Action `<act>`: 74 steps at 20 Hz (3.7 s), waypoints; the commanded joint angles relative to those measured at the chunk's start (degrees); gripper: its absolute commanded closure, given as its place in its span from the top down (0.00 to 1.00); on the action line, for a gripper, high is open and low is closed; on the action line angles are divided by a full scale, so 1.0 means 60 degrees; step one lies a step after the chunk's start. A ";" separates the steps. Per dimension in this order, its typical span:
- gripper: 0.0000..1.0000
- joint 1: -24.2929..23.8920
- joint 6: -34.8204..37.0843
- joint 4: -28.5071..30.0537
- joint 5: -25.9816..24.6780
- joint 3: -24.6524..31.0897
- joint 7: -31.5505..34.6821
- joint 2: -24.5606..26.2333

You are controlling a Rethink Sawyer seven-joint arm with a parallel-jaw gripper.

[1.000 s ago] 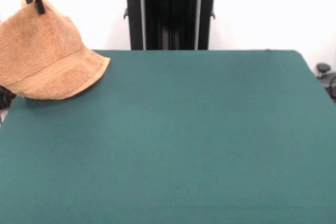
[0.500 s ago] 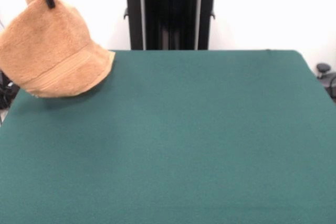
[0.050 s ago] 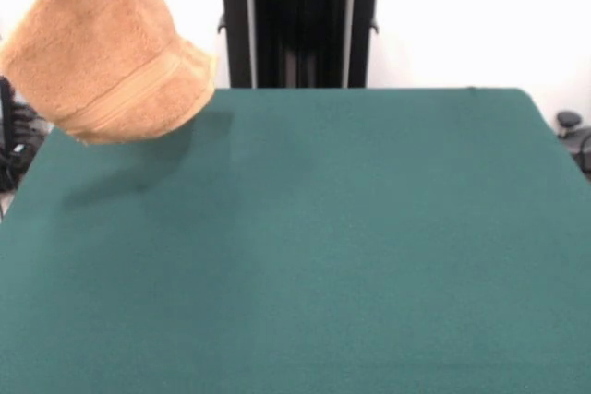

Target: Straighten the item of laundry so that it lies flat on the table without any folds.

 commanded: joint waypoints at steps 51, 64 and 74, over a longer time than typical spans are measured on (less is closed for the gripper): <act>0.00 0.3521 -0.0748 0.0379 0.2467 -0.0932 0.5543 0.1316; 0.00 0.4457 -0.0868 0.0132 0.2974 -0.1274 0.6387 0.1805; 0.00 0.5512 -0.0974 -0.0336 0.3288 -0.1597 0.7571 0.2492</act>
